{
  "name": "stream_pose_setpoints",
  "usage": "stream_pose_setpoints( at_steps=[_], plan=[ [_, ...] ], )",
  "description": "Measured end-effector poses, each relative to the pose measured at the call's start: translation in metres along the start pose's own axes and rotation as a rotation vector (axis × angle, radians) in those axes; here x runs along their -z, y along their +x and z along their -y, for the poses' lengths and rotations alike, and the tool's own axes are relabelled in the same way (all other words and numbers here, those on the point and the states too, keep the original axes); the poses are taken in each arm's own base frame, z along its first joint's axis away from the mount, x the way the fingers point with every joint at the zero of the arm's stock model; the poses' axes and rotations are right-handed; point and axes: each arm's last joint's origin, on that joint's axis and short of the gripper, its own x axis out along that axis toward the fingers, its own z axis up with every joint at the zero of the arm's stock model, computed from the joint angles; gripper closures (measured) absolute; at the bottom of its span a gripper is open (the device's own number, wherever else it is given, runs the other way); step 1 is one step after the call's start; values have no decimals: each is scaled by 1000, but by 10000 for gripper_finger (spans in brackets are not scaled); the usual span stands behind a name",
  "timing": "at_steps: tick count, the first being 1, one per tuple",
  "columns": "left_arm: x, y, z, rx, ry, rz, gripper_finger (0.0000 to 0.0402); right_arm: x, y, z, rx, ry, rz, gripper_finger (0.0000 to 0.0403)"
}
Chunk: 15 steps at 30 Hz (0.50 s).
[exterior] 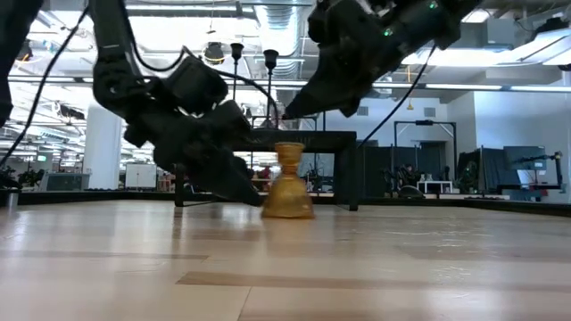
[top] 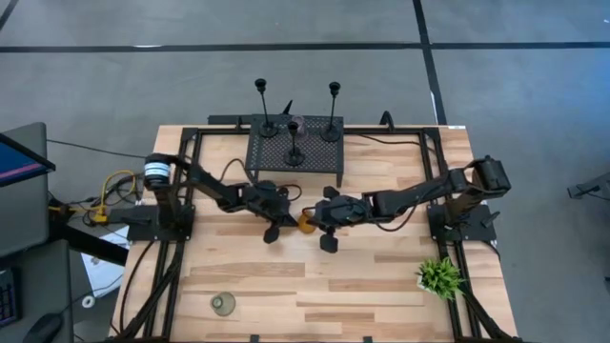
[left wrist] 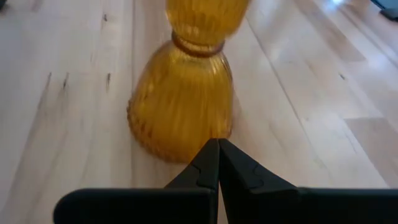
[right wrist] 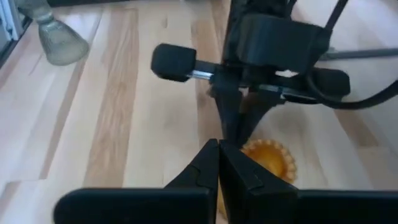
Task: Pick & Place candle stick holders
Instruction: Put the orange glass candle holder on the shelf
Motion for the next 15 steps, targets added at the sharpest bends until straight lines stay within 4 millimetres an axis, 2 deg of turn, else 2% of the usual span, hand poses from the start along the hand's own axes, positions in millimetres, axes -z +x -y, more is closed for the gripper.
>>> stream_pose_setpoints(
  at_steps=[3, 6, 11, 15],
  plan=[
    [-5, 9, -4, -1, 5, 13, 397, 1, -11, -4, 7, 19, -41, 402],
    [-14, 9, -5, -4, 35, 43, 397, 3, -23, -8, 64, 17, -79, 402],
    [-35, -5, -1, -10, 85, 113, 397, 12, -35, -15, 169, 32, -157, 402],
    [-49, -20, 4, -11, 91, 120, 396, 22, -29, -21, 180, 44, -163, 402]
  ],
)
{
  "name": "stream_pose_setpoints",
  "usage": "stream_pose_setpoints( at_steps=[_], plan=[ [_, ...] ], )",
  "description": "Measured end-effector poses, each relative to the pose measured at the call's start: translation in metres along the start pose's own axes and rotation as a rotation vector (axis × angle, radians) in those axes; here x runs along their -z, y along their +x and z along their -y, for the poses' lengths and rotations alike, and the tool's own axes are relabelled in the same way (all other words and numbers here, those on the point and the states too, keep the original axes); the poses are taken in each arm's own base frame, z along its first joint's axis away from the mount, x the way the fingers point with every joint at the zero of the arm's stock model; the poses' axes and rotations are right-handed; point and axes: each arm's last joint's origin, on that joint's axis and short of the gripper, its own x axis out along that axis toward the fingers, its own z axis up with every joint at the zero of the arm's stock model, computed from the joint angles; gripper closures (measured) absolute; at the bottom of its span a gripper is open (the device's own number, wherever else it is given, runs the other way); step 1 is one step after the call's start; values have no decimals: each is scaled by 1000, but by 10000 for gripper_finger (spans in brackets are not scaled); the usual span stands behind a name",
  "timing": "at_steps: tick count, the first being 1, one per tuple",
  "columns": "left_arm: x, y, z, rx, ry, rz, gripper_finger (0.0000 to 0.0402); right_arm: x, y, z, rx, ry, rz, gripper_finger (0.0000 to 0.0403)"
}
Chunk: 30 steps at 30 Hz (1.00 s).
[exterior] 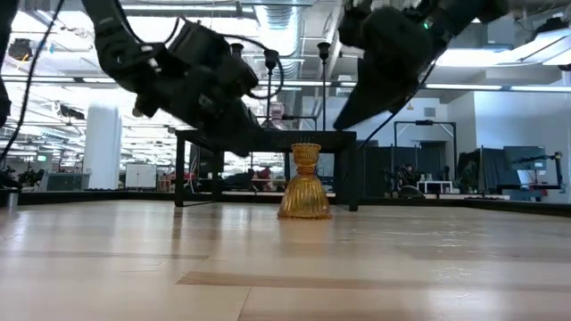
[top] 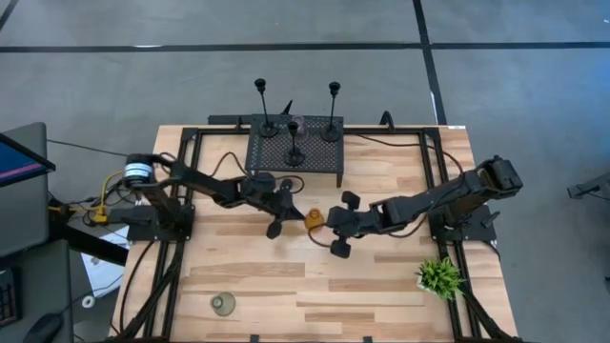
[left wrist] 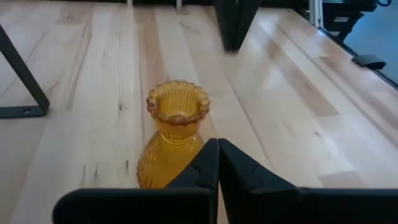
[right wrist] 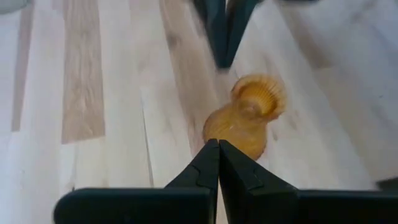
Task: Pick & Place candle stick holders
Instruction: Put the orange glass candle holder on the shelf
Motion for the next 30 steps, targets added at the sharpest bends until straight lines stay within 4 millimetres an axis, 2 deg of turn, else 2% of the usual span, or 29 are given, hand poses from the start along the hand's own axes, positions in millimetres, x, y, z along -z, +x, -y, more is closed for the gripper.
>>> stream_pose_setpoints(
  at_steps=[6, 11, 19, 30],
  plan=[
    [-11, -19, 6, 8, 5, -57, 397, 18, 26, -3, 26, -15, -65, 399],
    [-14, -25, 8, 10, 15, -69, 396, 19, 32, 3, 48, 7, -78, 375],
    [-12, -26, 9, 13, 8, -87, 395, 16, 35, 10, 82, 83, -70, 302],
    [-10, -26, 9, 17, 23, -112, 395, 17, 35, 10, 84, 105, -77, 176]
  ],
)
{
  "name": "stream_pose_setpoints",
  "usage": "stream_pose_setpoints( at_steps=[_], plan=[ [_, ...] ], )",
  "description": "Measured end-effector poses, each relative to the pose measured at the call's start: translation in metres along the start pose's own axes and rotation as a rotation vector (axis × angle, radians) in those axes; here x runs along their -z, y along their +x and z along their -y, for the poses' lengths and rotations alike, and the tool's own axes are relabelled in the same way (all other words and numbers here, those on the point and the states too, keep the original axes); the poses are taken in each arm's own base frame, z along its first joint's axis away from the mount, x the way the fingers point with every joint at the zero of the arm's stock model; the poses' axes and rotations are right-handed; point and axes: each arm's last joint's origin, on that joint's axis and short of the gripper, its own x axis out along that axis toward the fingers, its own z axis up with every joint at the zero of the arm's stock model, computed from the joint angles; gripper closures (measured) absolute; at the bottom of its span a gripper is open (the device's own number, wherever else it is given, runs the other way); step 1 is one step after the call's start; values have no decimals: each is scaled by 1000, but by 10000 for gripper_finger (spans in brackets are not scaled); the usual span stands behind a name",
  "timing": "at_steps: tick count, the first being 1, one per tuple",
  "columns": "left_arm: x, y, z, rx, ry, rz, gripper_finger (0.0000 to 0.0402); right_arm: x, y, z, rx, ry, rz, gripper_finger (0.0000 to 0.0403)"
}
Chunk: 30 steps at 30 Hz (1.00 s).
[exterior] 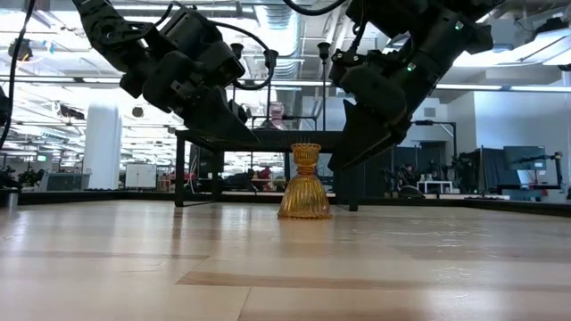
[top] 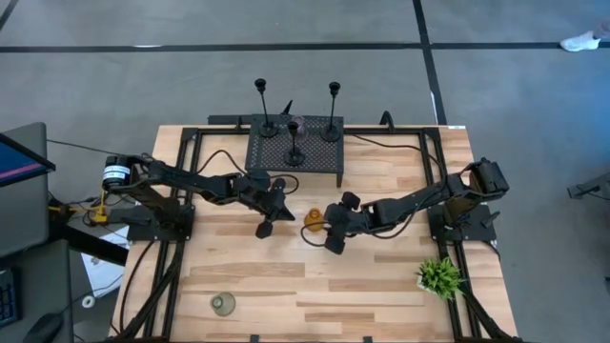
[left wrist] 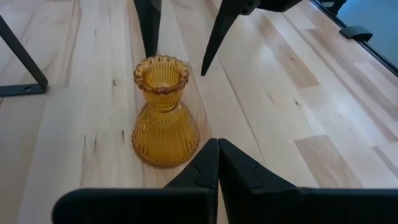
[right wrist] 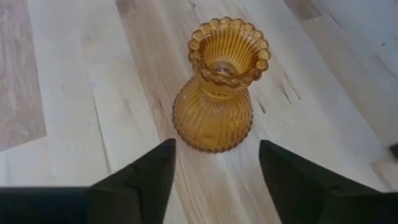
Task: Pick & Place candle stick holders
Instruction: Put the orange glass candle holder on the shelf
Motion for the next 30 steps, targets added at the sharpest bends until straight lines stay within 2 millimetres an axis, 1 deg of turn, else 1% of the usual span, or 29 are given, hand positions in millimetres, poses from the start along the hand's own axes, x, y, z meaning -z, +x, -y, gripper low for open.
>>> stream_pose_setpoints(
  at_steps=[3, 6, 9, 15, 19, 25, 30],
  plan=[
    [0, 0, 0, -1, -1, -5, 395, 0, 0, 0, 1, 0, 0, 151],
    [0, 0, 0, -3, -1, -5, 395, -1, 0, 1, 25, 2, 18, 140],
    [1, 0, 0, -2, -2, -10, 395, -4, 0, 0, 47, 13, 57, 138],
    [1, 0, 0, -2, -3, -11, 395, -11, -1, -2, 20, 48, 133, 137],
    [1, 0, 0, -1, -3, -11, 395, -11, 1, 0, 30, 56, 131, 137],
    [1, 0, 0, -1, -3, -13, 395, -13, 3, 7, 64, 149, 140, 137],
    [1, 0, 0, -1, -4, -13, 395, -14, 4, 10, 69, 160, 141, 137]
  ],
)
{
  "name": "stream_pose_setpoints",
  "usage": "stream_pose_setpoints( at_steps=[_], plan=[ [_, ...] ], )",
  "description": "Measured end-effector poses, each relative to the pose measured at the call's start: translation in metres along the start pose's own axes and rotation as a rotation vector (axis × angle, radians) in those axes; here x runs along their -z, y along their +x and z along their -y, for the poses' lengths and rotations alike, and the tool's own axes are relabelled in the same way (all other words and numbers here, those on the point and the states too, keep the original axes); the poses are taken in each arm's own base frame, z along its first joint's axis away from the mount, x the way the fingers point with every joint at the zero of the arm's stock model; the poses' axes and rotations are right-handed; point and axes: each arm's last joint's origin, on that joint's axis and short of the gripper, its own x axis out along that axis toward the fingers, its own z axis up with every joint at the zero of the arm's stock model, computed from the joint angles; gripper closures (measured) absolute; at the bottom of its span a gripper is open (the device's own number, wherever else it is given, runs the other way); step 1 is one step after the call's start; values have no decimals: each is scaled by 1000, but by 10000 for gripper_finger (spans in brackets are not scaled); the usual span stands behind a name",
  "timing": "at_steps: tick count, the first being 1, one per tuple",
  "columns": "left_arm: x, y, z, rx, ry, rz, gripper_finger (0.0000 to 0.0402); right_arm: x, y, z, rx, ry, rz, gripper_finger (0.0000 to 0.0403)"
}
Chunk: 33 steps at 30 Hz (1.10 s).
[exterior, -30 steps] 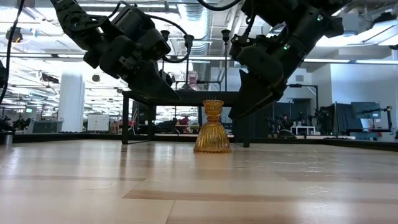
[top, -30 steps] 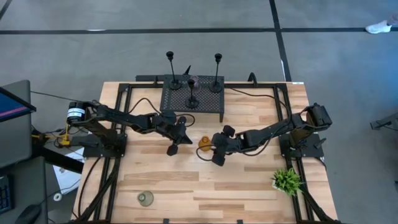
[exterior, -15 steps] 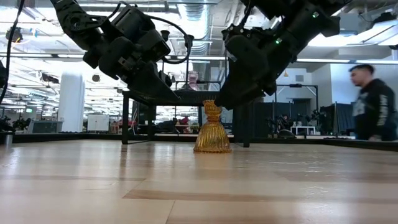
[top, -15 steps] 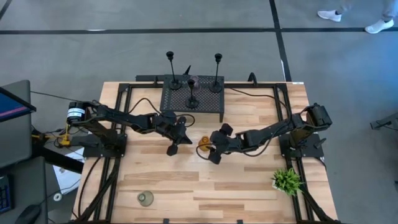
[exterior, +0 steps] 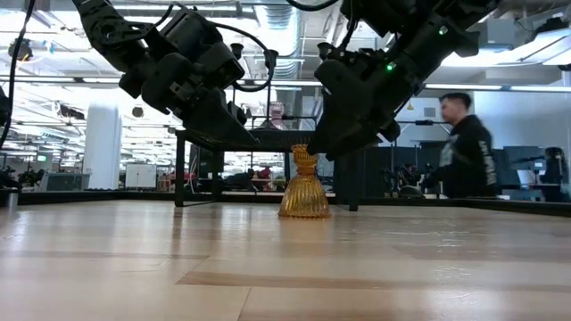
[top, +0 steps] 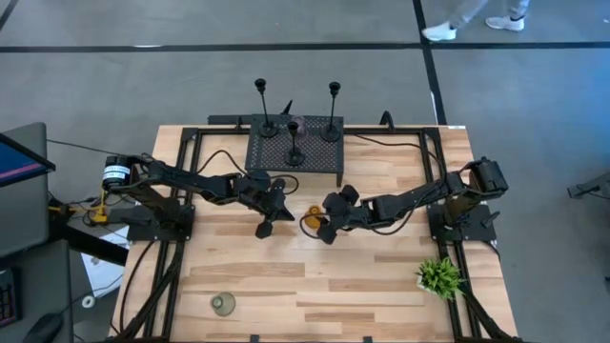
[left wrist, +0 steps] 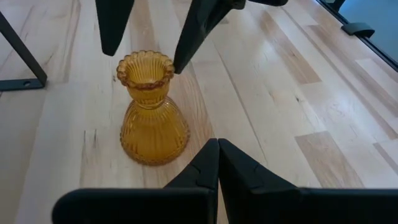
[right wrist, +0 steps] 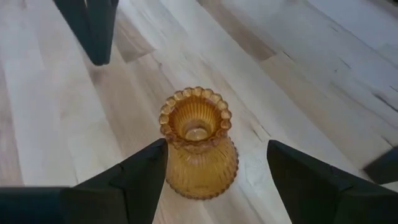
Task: Pick & Place candle stick holders
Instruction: Put the orange glass candle holder on the shelf
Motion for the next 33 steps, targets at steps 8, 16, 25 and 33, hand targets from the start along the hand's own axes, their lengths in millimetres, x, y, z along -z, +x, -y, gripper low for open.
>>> stream_pose_setpoints(
  at_steps=[8, 16, 25, 33],
  plan=[
    [0, 0, 0, 1, -2, -5, 395, 4, -1, -6, -190, 3, -112, 137],
    [1, 0, 0, 1, -5, -6, 395, 15, -2, 4, 9, 76, -163, 137],
    [1, 0, 0, 2, -6, -6, 395, 16, -1, 7, -26, 59, -228, 137],
    [1, 0, 0, 2, -6, -6, 395, 13, 0, 8, -36, 66, -209, 137]
  ],
)
